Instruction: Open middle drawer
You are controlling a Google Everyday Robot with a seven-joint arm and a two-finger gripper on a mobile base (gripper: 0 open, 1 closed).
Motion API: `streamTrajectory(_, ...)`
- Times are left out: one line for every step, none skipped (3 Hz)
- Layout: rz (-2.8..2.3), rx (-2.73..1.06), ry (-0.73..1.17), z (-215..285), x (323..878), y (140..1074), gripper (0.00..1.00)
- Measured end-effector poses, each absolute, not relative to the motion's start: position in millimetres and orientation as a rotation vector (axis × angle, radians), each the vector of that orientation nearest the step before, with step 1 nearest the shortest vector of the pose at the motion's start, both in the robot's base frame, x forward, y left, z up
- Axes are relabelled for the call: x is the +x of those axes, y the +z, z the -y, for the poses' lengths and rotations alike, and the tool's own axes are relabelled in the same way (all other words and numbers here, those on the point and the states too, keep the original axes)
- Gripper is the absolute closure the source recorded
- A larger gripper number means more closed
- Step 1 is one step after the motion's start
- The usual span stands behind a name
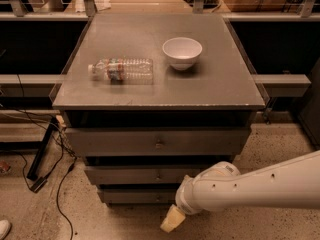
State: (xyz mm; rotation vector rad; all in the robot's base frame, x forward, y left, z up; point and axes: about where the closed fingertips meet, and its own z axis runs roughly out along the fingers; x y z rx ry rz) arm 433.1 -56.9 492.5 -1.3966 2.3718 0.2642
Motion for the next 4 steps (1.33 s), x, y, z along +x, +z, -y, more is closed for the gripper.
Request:
streamTrajectory(-2.372, -1.397, 0.264, 56.9, 433.1, 492.5, 0.0)
streamTrajectory(-2.357, -1.372, 0.298, 53.3, 440.4, 484.1, 0.0)
streamTrajectory(-2.342, -1.335, 0.331, 52.1, 455.5, 471.6, 0.0)
streamTrajectory(-2.327, -1.321, 0.34, 54.4, 467.3, 462.5, 0.0)
